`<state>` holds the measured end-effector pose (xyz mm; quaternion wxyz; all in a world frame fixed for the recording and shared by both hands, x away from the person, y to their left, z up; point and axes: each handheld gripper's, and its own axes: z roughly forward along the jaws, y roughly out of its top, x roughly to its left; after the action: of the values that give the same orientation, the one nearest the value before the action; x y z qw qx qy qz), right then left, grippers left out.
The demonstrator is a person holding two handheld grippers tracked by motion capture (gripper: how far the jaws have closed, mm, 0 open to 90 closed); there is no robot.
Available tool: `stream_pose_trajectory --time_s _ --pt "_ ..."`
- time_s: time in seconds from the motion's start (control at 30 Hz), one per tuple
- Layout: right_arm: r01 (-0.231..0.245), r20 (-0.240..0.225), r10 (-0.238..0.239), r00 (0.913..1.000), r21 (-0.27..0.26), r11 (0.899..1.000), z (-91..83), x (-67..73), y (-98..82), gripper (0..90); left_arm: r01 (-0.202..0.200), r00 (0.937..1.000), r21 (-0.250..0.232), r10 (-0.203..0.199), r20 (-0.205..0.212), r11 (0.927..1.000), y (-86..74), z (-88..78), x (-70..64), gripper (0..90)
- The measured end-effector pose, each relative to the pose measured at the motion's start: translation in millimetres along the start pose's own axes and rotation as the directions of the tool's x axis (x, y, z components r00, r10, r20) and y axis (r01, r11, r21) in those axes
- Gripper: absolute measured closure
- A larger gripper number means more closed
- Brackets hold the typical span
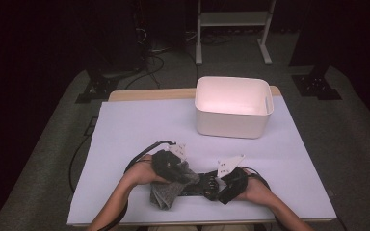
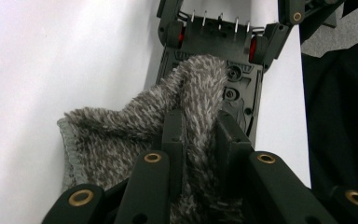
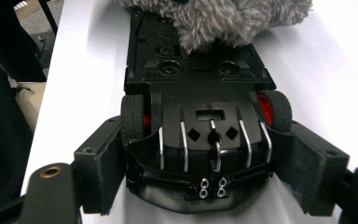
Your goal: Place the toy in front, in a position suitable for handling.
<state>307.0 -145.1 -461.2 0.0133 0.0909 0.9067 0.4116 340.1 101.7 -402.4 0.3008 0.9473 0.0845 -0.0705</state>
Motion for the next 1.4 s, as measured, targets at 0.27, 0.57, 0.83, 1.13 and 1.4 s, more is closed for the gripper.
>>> stream_pose_trajectory --time_s 0.27,0.57,0.83,1.13,1.4 --pt "0.018 0.008 -0.018 0.9998 0.009 1.000 -0.5 1.6 0.8 22.8 0.061 0.9973 -0.001 -0.061 -0.041 0.9981 -32.5 -18.8 4.2 75.8" --pt "0.035 0.013 -0.036 0.9993 0.019 0.999 -0.6 2.5 2.0 22.9 0.108 0.9931 -0.021 -0.109 -0.042 0.9939 -47.7 -24.0 13.6 75.9" --pt "0.046 0.021 -0.047 0.9987 0.029 0.999 0.2 4.1 2.0 22.9 0.068 0.9973 -0.014 -0.068 -0.028 0.9976 -21.3 -16.4 13.4 75.8" --pt "0.047 0.022 -0.047 0.9986 0.028 0.999 0.9 4.8 1.5 22.9 -0.028 0.9990 0.013 0.028 0.034 0.9995 13.0 6.0 1.9 75.4" --pt "0.060 0.025 -0.061 0.9978 0.027 0.998 0.8 5.0 1.3 22.9 -0.037 0.9975 0.021 0.036 0.061 0.9991 -4.6 -2.0 -11.5 74.4"
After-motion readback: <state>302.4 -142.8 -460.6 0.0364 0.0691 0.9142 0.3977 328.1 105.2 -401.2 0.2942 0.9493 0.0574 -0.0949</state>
